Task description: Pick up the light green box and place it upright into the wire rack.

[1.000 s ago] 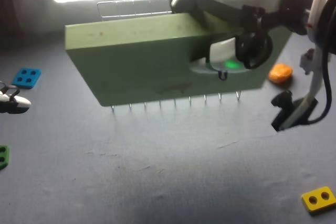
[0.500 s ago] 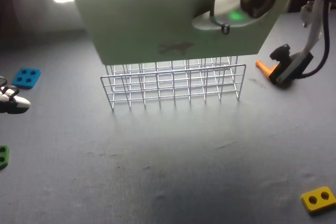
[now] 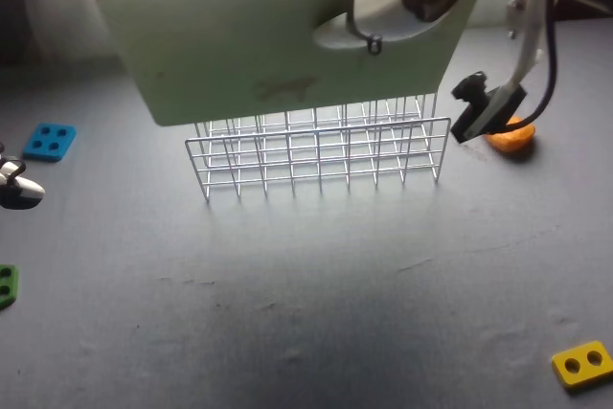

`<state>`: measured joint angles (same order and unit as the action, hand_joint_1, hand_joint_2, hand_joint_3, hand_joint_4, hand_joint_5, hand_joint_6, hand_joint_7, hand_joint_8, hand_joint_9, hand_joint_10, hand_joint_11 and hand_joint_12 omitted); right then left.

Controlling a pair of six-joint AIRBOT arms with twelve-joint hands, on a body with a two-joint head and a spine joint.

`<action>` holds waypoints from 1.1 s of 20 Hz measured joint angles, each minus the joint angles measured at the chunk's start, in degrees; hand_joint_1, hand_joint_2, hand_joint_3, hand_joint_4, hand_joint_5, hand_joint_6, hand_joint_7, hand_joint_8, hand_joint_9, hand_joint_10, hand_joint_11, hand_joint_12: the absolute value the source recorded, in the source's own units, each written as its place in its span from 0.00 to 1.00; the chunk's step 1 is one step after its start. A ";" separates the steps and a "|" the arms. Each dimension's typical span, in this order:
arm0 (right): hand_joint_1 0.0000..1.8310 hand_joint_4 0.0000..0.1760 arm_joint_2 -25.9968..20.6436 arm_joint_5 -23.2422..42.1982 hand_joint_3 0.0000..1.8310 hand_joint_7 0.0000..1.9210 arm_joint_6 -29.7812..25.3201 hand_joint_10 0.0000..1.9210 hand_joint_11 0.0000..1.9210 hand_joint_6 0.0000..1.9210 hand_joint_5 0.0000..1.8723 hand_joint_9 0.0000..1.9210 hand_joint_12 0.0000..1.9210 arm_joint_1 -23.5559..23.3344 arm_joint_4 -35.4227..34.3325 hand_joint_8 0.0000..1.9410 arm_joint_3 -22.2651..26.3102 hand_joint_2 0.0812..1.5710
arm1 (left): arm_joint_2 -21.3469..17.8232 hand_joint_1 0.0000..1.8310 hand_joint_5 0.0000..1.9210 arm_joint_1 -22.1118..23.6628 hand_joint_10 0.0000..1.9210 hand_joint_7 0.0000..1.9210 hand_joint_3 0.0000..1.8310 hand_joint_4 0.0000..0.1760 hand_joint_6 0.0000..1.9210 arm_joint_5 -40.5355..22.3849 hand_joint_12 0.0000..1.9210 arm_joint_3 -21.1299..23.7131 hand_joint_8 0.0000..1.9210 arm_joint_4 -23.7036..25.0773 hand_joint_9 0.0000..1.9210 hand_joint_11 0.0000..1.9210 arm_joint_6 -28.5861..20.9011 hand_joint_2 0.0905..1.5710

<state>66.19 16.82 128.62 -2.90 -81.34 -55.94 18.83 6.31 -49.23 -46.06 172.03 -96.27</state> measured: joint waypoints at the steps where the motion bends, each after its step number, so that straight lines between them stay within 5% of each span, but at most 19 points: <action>1: 0.68 0.00 0.22 -0.09 0.00 0.47 -0.28 0.79 0.31 0.46 0.51 0.40 0.98 0.42 0.11 0.70 -0.13 0.71 | 0.00 0.35 0.09 0.00 0.00 0.08 0.00 0.21 0.00 0.00 0.30 0.00 0.00 0.00 0.07 0.00 0.02 0.75; 4: 0.68 0.00 1.14 0.11 0.00 0.47 -0.52 0.79 0.29 0.47 0.50 0.40 0.99 1.88 -0.09 0.70 -1.40 0.72 | 0.00 0.31 0.08 0.02 0.00 0.07 0.00 0.24 0.00 0.00 0.31 0.00 0.00 0.00 0.07 0.00 0.02 0.77; 7: 0.68 0.00 1.44 1.18 0.00 0.47 -6.51 0.79 0.29 0.47 0.50 0.40 0.99 3.56 8.41 0.70 -1.75 0.72 | 0.00 0.31 0.08 0.02 0.00 0.07 0.00 0.24 0.00 0.00 0.30 0.02 0.00 0.00 0.07 0.00 0.02 0.77; 22: 0.68 0.00 4.02 1.92 0.00 0.50 -11.98 0.75 0.34 0.42 0.53 0.42 0.96 5.68 8.94 0.66 -5.18 0.70 | 0.00 0.32 0.08 0.13 0.01 0.08 0.00 0.21 0.00 -0.02 0.31 0.07 0.00 0.00 0.09 0.00 0.02 0.77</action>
<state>70.22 18.74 116.64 2.79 -72.40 -61.12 18.83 6.44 -49.25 -46.00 172.03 -96.25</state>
